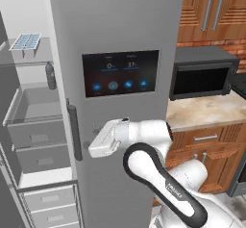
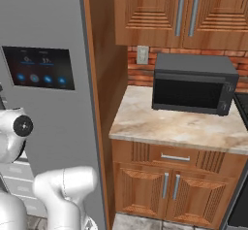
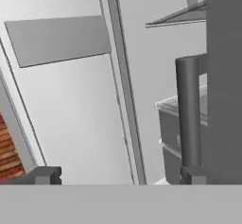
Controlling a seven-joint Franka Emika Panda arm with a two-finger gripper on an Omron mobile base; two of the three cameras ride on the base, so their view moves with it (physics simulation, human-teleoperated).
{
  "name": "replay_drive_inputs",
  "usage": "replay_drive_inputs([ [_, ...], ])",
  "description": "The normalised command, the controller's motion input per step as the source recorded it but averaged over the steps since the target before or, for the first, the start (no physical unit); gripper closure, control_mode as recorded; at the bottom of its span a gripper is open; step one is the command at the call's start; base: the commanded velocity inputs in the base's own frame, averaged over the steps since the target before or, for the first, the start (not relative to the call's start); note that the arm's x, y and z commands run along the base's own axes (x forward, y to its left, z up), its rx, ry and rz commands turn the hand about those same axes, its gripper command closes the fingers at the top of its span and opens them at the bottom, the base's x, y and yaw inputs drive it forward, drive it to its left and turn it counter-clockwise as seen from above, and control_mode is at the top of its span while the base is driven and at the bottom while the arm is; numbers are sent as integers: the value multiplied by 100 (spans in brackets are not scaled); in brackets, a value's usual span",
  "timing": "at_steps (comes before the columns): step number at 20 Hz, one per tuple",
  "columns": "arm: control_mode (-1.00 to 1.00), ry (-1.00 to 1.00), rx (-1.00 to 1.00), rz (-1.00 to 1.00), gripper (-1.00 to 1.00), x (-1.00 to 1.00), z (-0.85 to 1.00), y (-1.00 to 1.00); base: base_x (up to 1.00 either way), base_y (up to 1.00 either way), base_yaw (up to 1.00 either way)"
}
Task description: Open the freezer door, pick up the ice cube tray from the freezer, and place it on the dining counter.
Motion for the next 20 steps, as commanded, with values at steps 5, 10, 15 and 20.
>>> replay_drive_inputs([
  [5, -100, 0, -1, -43, -100, -15, 16, -100, 0, 0, 0],
  [10, -100, 0, 0, -39, -100, 2, 23, -100, 0, 0, 0],
  [15, -100, 1, 0, -37, -100, 0, 16, -98, 0, 0, 0],
  [20, -100, 6, 0, -34, -100, -2, 0, -77, 0, 0, 0],
])
